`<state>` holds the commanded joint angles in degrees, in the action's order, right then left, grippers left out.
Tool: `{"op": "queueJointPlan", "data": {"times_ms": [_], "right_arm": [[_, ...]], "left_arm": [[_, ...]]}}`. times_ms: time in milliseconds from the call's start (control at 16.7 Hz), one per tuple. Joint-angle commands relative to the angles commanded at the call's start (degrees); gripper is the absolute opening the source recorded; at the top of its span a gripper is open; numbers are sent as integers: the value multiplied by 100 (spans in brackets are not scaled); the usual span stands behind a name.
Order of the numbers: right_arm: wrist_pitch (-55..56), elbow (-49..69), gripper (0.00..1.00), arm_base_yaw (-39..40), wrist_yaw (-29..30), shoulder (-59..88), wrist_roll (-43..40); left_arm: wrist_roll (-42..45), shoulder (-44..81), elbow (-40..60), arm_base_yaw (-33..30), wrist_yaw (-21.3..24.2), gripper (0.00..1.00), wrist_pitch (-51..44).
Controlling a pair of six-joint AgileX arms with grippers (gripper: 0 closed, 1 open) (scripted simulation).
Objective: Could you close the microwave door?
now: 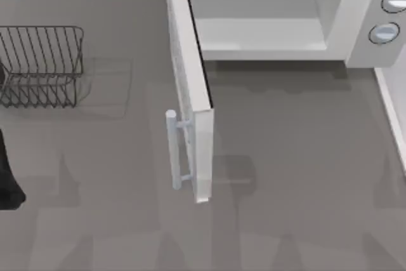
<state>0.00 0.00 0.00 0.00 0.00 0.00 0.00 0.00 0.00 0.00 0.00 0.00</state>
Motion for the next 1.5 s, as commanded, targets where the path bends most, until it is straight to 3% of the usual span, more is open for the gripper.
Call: {"op": "queueJointPlan", "data": {"times_ms": [240,540,1080,1500], "right_arm": [[0,0,100,0,0,0,0],[0,0,100,0,0,0,0],[0,0,100,0,0,0,0],[0,0,100,0,0,0,0]], "left_arm": [[84,168,166,-71,92,100,-139],[748,1540,1518,-518,679,100,-1242],[2827,6032,5864,-1566,1932,100,-4917],[4447,9188,9426,-2097,2450,100,-7468]]}}
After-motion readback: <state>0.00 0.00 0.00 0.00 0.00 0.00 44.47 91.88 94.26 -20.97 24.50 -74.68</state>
